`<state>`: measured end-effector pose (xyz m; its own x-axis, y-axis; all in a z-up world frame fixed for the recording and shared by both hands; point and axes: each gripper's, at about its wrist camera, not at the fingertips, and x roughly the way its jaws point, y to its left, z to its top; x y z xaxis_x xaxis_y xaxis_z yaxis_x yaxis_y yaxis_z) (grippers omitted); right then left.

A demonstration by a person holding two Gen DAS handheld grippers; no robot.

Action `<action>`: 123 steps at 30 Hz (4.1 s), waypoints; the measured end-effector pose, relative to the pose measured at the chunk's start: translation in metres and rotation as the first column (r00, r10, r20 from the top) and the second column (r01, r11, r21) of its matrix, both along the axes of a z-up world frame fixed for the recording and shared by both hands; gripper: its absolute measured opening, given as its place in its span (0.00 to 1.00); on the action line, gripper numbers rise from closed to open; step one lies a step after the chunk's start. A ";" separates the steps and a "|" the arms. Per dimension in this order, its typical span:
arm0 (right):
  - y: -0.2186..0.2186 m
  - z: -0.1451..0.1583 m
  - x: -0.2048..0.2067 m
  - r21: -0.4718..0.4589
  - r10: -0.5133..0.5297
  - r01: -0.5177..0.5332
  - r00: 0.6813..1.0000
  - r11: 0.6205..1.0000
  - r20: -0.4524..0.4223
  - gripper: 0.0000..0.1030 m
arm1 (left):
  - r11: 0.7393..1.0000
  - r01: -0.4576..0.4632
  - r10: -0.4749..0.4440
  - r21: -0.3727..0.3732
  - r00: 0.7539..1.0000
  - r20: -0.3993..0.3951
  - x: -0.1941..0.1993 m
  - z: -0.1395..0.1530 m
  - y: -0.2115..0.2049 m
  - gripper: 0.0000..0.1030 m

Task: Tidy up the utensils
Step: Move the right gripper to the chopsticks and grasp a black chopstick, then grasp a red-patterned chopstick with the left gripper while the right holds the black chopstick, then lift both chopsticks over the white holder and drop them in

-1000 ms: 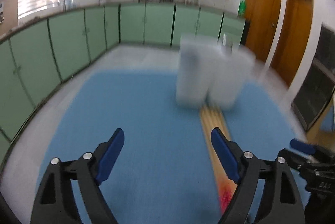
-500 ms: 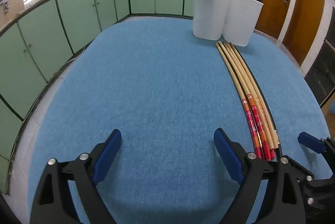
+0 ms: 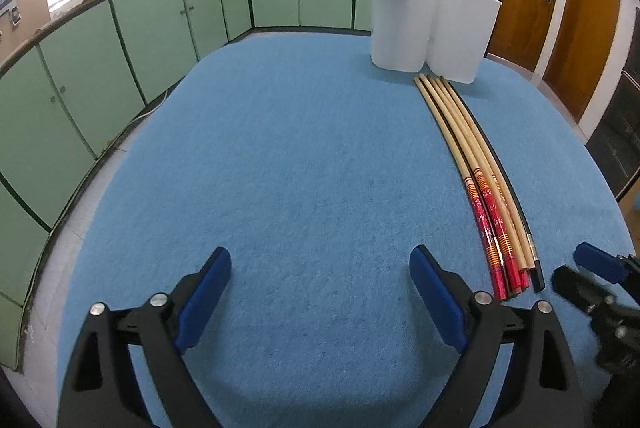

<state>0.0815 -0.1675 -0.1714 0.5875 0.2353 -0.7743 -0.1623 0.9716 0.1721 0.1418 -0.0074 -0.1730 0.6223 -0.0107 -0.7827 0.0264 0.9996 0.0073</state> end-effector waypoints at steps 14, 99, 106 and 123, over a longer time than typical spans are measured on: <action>-0.001 0.000 -0.002 0.042 0.010 -0.009 1.000 0.999 -0.015 0.51 | 1.000 -0.002 0.002 0.009 1.000 0.004 -0.004 0.002 0.004 0.87; -0.064 0.121 -0.005 0.023 -0.018 0.012 0.949 1.000 0.315 0.06 | 0.982 0.180 -0.151 -0.054 0.926 0.345 -0.029 0.150 -0.015 0.06; -0.081 0.174 0.033 0.108 -0.001 -0.037 0.943 0.993 0.333 0.06 | 0.966 0.243 -0.192 -0.090 0.905 0.379 0.002 0.186 -0.015 0.06; -0.087 0.283 0.118 0.112 0.036 -0.095 0.898 0.989 0.438 0.05 | 0.935 0.342 -0.257 -0.090 0.832 0.491 0.058 0.263 -0.029 0.06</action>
